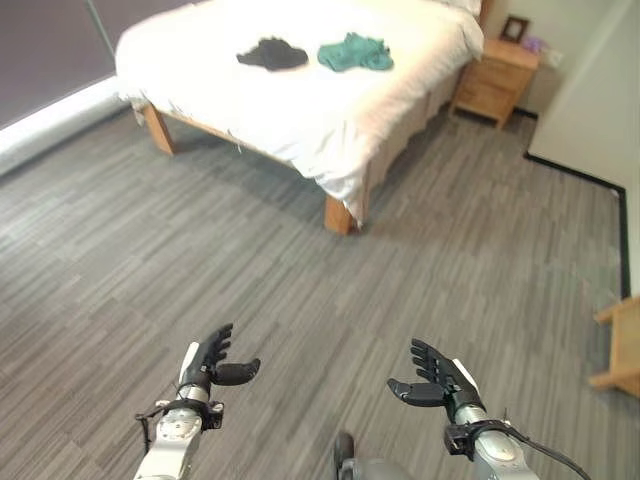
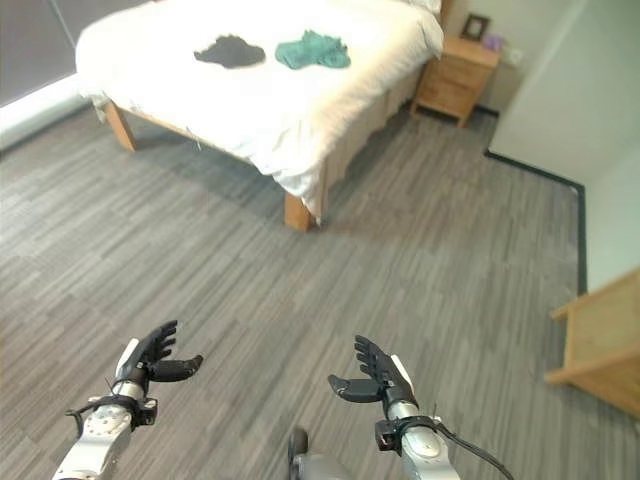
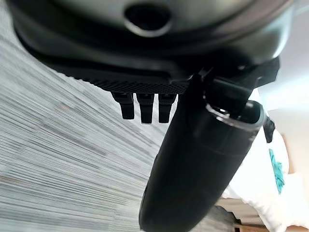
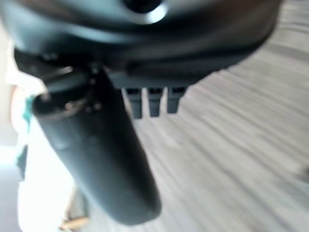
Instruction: Pick up bed clothes into laundry basket.
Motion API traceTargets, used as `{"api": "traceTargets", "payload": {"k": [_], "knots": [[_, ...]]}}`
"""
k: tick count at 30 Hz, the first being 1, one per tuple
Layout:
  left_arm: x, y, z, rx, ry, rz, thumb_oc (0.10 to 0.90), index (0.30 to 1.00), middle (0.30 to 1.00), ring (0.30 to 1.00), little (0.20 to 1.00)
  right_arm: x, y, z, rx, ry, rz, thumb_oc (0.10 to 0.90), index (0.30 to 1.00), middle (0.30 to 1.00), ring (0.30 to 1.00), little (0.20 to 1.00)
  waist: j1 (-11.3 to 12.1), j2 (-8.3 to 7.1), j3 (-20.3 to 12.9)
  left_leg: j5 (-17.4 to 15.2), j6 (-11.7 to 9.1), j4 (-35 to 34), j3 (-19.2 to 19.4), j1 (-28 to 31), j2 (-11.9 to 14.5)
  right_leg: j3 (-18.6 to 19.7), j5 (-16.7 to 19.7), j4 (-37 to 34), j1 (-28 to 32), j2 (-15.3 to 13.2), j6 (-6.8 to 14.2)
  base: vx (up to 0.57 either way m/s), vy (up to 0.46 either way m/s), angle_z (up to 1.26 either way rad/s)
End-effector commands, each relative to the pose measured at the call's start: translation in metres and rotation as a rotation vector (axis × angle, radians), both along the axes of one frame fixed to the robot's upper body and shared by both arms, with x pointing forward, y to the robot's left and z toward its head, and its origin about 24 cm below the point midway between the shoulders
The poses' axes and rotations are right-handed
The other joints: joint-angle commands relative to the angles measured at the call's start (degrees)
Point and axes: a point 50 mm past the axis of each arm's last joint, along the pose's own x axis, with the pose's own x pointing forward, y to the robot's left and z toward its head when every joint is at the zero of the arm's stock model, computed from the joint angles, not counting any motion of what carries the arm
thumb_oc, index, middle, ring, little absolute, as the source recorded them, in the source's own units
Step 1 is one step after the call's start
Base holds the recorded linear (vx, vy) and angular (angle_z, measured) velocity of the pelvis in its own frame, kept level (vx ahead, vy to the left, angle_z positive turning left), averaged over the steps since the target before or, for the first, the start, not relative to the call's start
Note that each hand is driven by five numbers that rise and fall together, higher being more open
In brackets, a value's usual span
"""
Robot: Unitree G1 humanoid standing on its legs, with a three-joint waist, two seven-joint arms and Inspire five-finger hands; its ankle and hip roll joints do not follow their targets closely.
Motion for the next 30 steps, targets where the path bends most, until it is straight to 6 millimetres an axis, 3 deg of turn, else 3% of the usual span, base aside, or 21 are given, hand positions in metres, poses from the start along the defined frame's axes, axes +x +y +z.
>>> {"api": "traceTargets", "payload": {"k": [1,3,4,6,9,10,11,12,13,14,16,17,20,21,22,24,25,27,28,29,30], "knots": [[0.031,0.005,0.058,0.048,-0.275,-0.077,0.8,0.9,0.9,0.9,0.9,0.051,0.0,0.07,0.003,-0.358,0.03,0.8,0.9,0.9,0.9,0.9,5.5,-2.24,-0.3,14.1,5.1,-24.0,5.0,-1.3,-0.5,4.5,5.8,-4.9,7.2,-1.9,9.3,0.89,0.11,-0.37],[0.029,0.004,0.058,0.075,-0.27,-0.103,0.8,0.9,0.9,0.9,0.9,0.055,0.005,0.074,-0.002,-0.378,0.054,0.8,0.9,0.9,0.9,0.9,7.3,-1.13,-1.6,17.5,4.8,-44.0,7.1,-0.3,1.5,5.9,3.3,-6.0,12.3,-0.8,10.1,0.93,0.171,-0.25],[0.027,0.008,0.058,0.102,-0.265,-0.104,0.8,0.9,0.9,0.9,0.9,0.058,0.011,0.076,-0.008,-0.388,0.084,0.8,0.9,0.9,0.9,0.9,8.5,-0.84,-2.3,18.7,4.6,-53.2,6.5,-0.4,0.8,6.9,1.9,-6.1,14.2,-0.2,10.3,0.86,0.164,-0.28],[0.022,0.015,0.059,0.135,-0.262,-0.084,0.8,0.9,0.9,0.9,0.9,0.066,0.019,0.081,-0.027,-0.399,0.123,0.8,0.9,0.9,0.9,0.9,11.0,-1.33,-3.6,19.2,3.1,-55.1,3.7,-3.9,1.1,7.8,1.3,-6.3,18.4,-1.1,10.9,0.68,0.128,-0.24],[0.014,0.027,0.056,0.141,-0.231,-0.049,0.8,0.9,0.9,0.9,0.9,0.069,0.028,0.081,-0.017,-0.394,0.155,0.8,0.9,0.9,0.9,0.9,11.9,-1.86,-5.3,22.2,3.2,-55.1,4.8,-1.2,2.5,9.2,2.4,-3.1,20.9,-3.4,12.5,0.64,0.179,-0.57],[0.011,0.029,0.053,0.149,-0.213,-0.049,0.8,0.9,0.9,0.9,0.9,0.066,0.035,0.082,-0.002,-0.407,0.178,0.8,0.9,0.9,0.9,0.9,12.4,-2.89,-5.8,24.2,3.7,-54.3,5.0,-0.7,1.3,9.8,9.6,3.4,19.8,-5.6,14.7,1.02,0.464,-0.45],[0.009,0.031,0.047,0.144,-0.184,-0.049,0.8,0.9,0.9,0.9,0.9,0.064,0.042,0.081,-0.002,-0.405,0.206,0.8,0.9,0.9,0.9,0.9,12.7,-2.26,-6.1,22.3,6.1,-53.1,6.0,3.2,0.3,7.2,22.0,21.6,13.9,-8.6,16.8,0.75,0.382,-0.57],[0.009,0.03,0.047,0.144,-0.183,-0.05,0.8,0.9,0.9,0.9,0.9,0.064,0.042,0.081,-0.002,-0.405,0.206,0.8,0.9,0.9,0.9,0.9,12.9,-2.08,-6.3,22.4,6.1,-53.1,6.1,3.0,0.6,7.4,22.2,21.6,13.6,-8.4,16.8,0.97,0.59,-0.54],[0.013,0.032,0.052,0.156,-0.196,-0.053,0.8,0.9,0.9,0.9,0.9,0.07,0.052,0.081,0.047,-0.409,0.202,0.8,0.9,0.9,0.9,0.9,10.8,0.42,-4.8,18.9,8.1,-54.0,6.7,10.8,1.0,3.3,23.2,32.1,6.3,-10.5,16.4,0.72,0.445,-0.58],[0.015,0.034,0.057,0.167,-0.213,-0.059,0.8,0.9,0.9,0.9,0.9,0.074,0.058,0.086,0.062,-0.425,0.227,0.8,0.9,0.9,0.9,0.9,9.4,1.57,-4.5,18.2,8.7,-54.7,6.1,13.5,1.0,0.7,21.0,34.1,2.4,-11.3,15.8,0.73,0.442,-0.26],[0.018,0.035,0.061,0.169,-0.232,-0.06,0.8,0.9,0.9,0.9,0.9,0.075,0.056,0.091,0.039,-0.438,0.241,0.8,0.9,0.9,0.9,0.9,7.9,2.29,-4.3,17.2,8.5,-55.1,5.4,16.3,1.1,-1.4,18.0,33.3,-0.6,-11.6,15.2,0.59,0.167,0.23],[0.021,0.033,0.069,0.136,-0.28,-0.064,0.8,0.9,0.9,0.9,0.9,0.078,0.049,0.102,0.0,-0.472,0.252,0.8,0.9,0.9,0.9,0.9,6.0,3.16,-4.3,15.8,8.0,-55.1,4.1,19.8,1.5,-4.2,13.8,27.4,-4.6,-11.1,14.2,0.9,0.111,0.43],[0.031,0.027,0.08,0.126,-0.335,-0.086,0.8,0.9,0.9,0.9,0.9,0.087,0.038,0.114,-0.03,-0.509,0.211,0.8,0.9,0.9,0.9,0.9,4.2,1.88,-4.1,11.3,6.6,-55.1,1.8,24.2,0.0,-6.6,12.9,11.4,-7.8,-12.7,14.9,0.74,-0.077,0.65],[0.033,0.025,0.084,0.132,-0.35,-0.096,0.8,0.9,0.9,0.9,0.9,0.088,0.033,0.115,-0.041,-0.509,0.195,0.8,0.9,0.9,0.9,0.9,3.4,1.42,-4.2,9.5,5.9,-55.1,0.7,25.9,-0.1,-5.5,13.1,4.7,-7.4,-11.8,15.4,0.51,-0.116,0.47],[0.033,0.025,0.084,0.133,-0.349,-0.096,0.8,0.9,0.9,0.9,0.9,0.088,0.033,0.115,-0.041,-0.508,0.195,0.8,0.9,0.9,0.9,0.9,3.5,1.76,-4.0,9.1,5.8,-55.1,0.7,26.4,0.4,-5.7,13.3,3.9,-6.5,-11.4,15.3,0.52,-0.103,0.32],[0.04,0.023,0.094,0.152,-0.389,-0.117,0.8,0.9,0.9,0.9,0.9,0.082,0.023,0.114,-0.062,-0.506,0.165,0.8,0.9,0.9,0.9,0.9,1.9,0.95,-3.8,6.5,5.0,-55.1,-1.8,29.9,0.8,1.1,15.5,-5.9,-8.0,-8.8,17.2,0.74,-0.142,0.42],[0.046,0.019,0.101,0.159,-0.421,-0.137,0.8,0.9,0.9,0.9,0.9,0.078,0.013,0.118,-0.096,-0.517,0.138,0.8,0.9,0.9,0.9,0.9,0.9,0.64,-4.4,5.1,4.3,-55.1,-3.5,33.3,1.9,2.3,17.7,-8.3,-11.0,-9.9,19.1,0.91,-0.21,0.76],[0.048,0.017,0.102,0.155,-0.429,-0.141,0.8,0.9,0.9,0.9,0.9,0.075,0.006,0.117,-0.11,-0.508,0.132,0.8,0.9,0.9,0.9,0.9,0.1,0.58,-5.5,6.2,2.6,-54.6,-5.1,36.5,3.7,-0.6,18.8,-7.5,-10.1,-10.7,19.4,0.8,-0.237,0.9],[0.047,0.018,0.1,0.192,-0.421,-0.137,0.8,0.9,0.9,0.9,0.9,0.078,0.006,0.118,-0.123,-0.505,0.137,0.8,0.9,0.9,0.9,0.9,-0.3,0.42,-5.4,6.5,2.5,-52.3,-5.2,37.4,4.5,-0.1,22.0,-5.8,-10.3,-10.8,19.5,0.47,-0.157,0.69],[0.047,0.018,0.1,0.192,-0.422,-0.136,0.8,0.9,0.9,0.9,0.9,0.078,0.006,0.118,-0.123,-0.505,0.137,0.8,0.9,0.9,0.9,0.9,-0.3,0.54,-5.3,6.4,2.5,-52.1,-5.2,37.5,4.6,-0.1,22.1,-5.9,-10.2,-10.7,19.5,0.62,-0.263,0.48],[0.043,0.018,0.096,0.176,-0.406,-0.136,0.8,0.9,0.9,0.9,0.9,0.078,0.007,0.118,-0.112,-0.501,0.15,0.8,0.9,0.9,0.9,0.9,-0.4,0.98,-5.3,11.5,-0.5,-44.0,-4.8,36.8,7.6,0.1,19.4,-2.7,-8.7,-8.6,17.3,0.59,-0.295,0.27]]}}
